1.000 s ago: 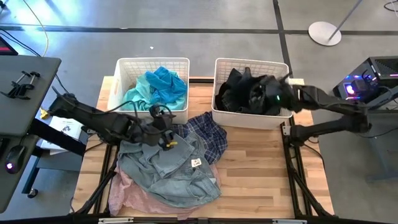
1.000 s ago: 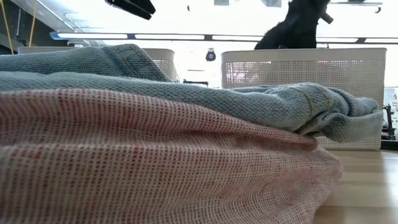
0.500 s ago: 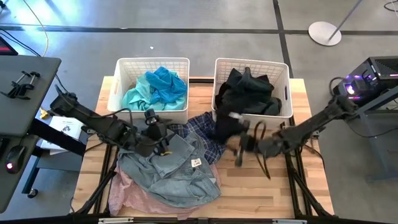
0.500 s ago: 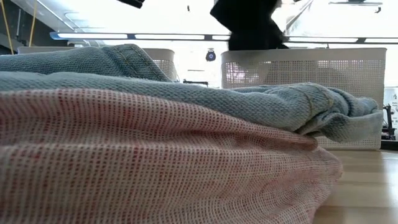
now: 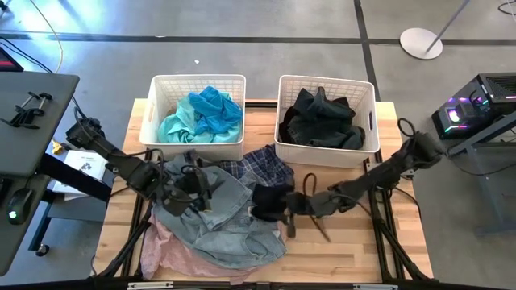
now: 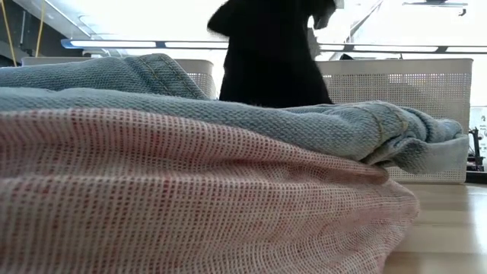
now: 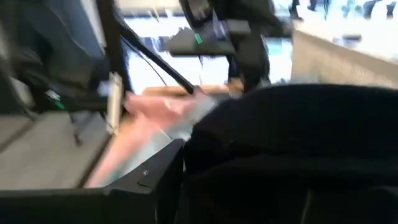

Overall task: Sort clothes
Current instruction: Put the black boxer into the right white bin

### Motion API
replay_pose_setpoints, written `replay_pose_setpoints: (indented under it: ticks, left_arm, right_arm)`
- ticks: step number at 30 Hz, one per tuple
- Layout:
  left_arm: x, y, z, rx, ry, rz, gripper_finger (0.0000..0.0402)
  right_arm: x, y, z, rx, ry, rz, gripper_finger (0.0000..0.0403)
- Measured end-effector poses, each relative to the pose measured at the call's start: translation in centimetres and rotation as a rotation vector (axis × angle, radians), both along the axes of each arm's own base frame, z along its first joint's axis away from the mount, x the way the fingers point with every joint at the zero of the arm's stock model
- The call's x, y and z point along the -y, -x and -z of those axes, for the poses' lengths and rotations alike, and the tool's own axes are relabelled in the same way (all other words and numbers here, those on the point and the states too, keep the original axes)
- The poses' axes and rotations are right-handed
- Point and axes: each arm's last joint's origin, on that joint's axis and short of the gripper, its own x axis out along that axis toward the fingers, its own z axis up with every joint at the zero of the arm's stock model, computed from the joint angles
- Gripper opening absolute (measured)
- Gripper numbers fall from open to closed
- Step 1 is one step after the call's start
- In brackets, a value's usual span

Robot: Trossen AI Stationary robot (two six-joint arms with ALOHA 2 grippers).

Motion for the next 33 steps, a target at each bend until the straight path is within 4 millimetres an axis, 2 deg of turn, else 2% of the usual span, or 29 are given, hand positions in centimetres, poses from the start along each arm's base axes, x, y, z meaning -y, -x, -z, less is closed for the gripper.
replay_pose_setpoints:
  ticks: [6, 10, 12, 15, 19, 20, 23, 26, 29, 33]
  left_arm:
    - [-0.2, 0.2, 0.1, 0.000, -0.025, -0.033, 0.0247]
    - [-0.3, 0.3, 0.3, -0.007, -0.016, -0.049, 0.0247]
    - [-0.4, 0.4, 0.4, -0.015, -0.013, -0.058, 0.0247]
    - [-0.5, 0.6, 0.5, -0.022, -0.005, -0.070, 0.0247]
    - [-0.5, 0.7, 0.6, -0.020, 0.010, -0.084, 0.0247]
    - [-0.5, 0.7, 0.6, -0.018, 0.015, -0.087, 0.0247]
    - [-0.5, 0.8, 0.7, -0.015, 0.027, -0.093, 0.0247]
    - [-0.4, 0.9, 0.7, -0.018, 0.025, -0.086, 0.0247]
    - [-0.2, 1.0, 0.7, -0.015, 0.019, -0.084, 0.0247]
    - [-0.2, 1.1, 0.7, -0.017, 0.010, -0.083, 0.0247]
  right_arm:
    - [0.9, -1.9, -0.7, -0.352, 0.047, -0.004, 0.0198]
    - [1.4, -2.2, -3.3, -0.479, 0.123, 0.050, 0.0217]
    - [1.5, -2.0, -5.1, -0.507, 0.170, 0.103, 0.0210]
    - [1.3, -1.7, -8.6, -0.464, 0.289, 0.209, 0.0156]
    - [2.3, -0.6, -14.0, -0.425, 0.500, 0.414, 0.0031]
    - [3.0, -0.1, -15.3, -0.424, 0.559, 0.485, 0.0017]
    - [5.6, 1.7, -18.7, -0.469, 0.727, 0.694, 0.0026]
    - [9.4, 3.4, -20.5, -0.567, 0.705, 0.806, 0.0024]
    - [13.9, 5.2, -20.4, -0.735, 0.505, 0.852, 0.0007]
    - [18.7, 6.1, -18.0, -0.872, 0.206, 0.887, 0.0015]
